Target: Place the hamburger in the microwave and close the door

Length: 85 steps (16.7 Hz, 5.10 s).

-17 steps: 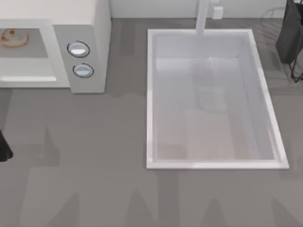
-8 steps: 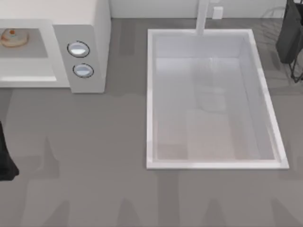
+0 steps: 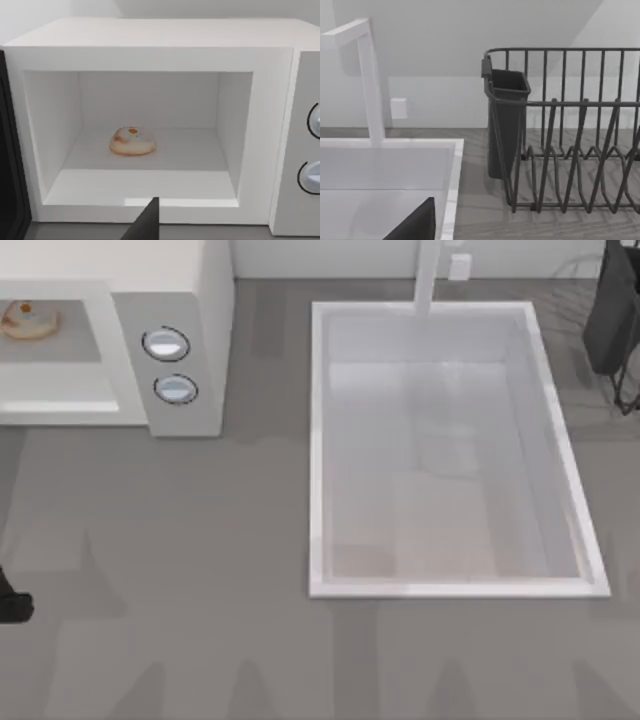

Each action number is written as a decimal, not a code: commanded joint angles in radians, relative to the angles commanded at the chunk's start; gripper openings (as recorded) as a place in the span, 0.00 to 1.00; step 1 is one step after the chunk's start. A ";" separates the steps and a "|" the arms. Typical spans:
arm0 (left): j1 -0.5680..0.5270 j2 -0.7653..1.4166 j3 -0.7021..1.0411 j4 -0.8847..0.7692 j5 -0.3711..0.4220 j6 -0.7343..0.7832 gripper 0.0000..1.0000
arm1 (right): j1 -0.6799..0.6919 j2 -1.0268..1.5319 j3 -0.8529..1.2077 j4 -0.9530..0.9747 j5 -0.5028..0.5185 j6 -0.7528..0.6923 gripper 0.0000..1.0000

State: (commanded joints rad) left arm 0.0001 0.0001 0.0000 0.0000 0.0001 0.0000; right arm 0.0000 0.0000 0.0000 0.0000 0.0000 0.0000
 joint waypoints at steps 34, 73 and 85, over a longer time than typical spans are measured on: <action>0.222 0.249 0.122 0.124 0.223 0.004 0.00 | 0.000 0.000 0.000 0.000 0.000 0.000 1.00; 0.959 1.581 1.186 -0.585 0.639 0.787 0.00 | 0.000 0.000 0.000 0.000 0.000 0.000 1.00; 1.034 1.727 1.306 -0.706 0.664 0.911 0.00 | 0.000 0.000 0.000 0.000 0.000 0.000 1.00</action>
State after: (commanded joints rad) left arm 1.0337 1.7266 1.3064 -0.7058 0.6645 0.9112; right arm 0.0000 0.0000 0.0000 0.0000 0.0000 0.0000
